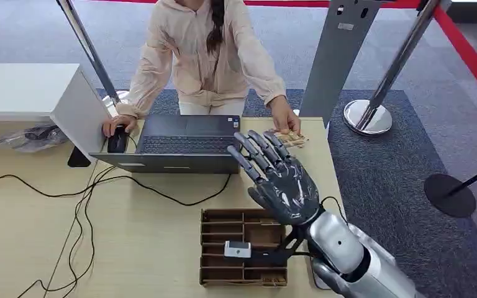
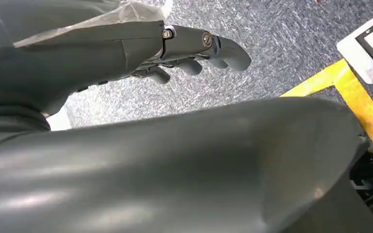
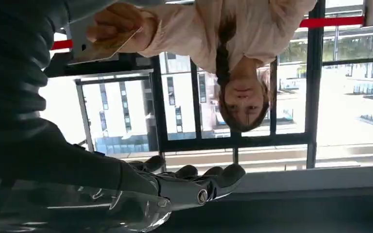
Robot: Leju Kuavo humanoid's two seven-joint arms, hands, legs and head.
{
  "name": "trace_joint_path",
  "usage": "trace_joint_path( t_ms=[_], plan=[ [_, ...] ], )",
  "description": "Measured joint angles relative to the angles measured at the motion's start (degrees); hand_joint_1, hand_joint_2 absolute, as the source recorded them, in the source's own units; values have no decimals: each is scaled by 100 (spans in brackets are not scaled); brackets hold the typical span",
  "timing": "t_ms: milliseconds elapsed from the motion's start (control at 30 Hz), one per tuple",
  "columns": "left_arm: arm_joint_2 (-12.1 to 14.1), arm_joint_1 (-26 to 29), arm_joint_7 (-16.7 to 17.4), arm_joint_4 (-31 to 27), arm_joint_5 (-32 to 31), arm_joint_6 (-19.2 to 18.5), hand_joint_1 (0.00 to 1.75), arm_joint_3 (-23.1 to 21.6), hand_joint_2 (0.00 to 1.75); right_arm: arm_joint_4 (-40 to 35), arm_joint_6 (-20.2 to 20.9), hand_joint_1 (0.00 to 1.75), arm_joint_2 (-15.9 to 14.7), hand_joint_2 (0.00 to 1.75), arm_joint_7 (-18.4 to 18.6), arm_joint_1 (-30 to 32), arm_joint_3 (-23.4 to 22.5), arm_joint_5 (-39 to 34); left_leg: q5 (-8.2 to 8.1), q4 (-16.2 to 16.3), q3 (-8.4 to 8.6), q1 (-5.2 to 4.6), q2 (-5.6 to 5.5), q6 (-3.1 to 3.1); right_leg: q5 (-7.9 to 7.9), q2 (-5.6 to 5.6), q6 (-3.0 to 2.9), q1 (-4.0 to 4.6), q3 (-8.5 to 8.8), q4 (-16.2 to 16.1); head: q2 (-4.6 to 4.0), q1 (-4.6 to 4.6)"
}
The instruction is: Pass the card to the sensor for recognition and then transmit it.
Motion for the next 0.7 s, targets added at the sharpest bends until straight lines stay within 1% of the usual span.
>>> trace_joint_path(
  t_ms=[267,500,667,700],
  plan=[
    [0,-12,13,0,-7,-33,0,-118,0,548,-220,0,74,175,275,-336,120,48,0,0,0,0,0,0,0,0,0,0,0,0,0,0],
    [0,-13,11,0,-4,-46,0,-183,0,863,-343,0,127,175,505,-569,96,50,0,0,0,0,0,0,0,0,0,0,-1,0,0,0],
    [0,-15,2,0,9,-44,0,-260,0,1001,-369,0,162,175,579,-665,72,63,0,1,1,0,0,0,0,0,0,0,-1,0,0,0],
    [0,-15,2,0,11,-46,0,-267,0,1023,-367,3,168,175,581,-673,63,63,0,1,0,0,0,0,0,0,0,0,-1,1,0,0]
  ],
)
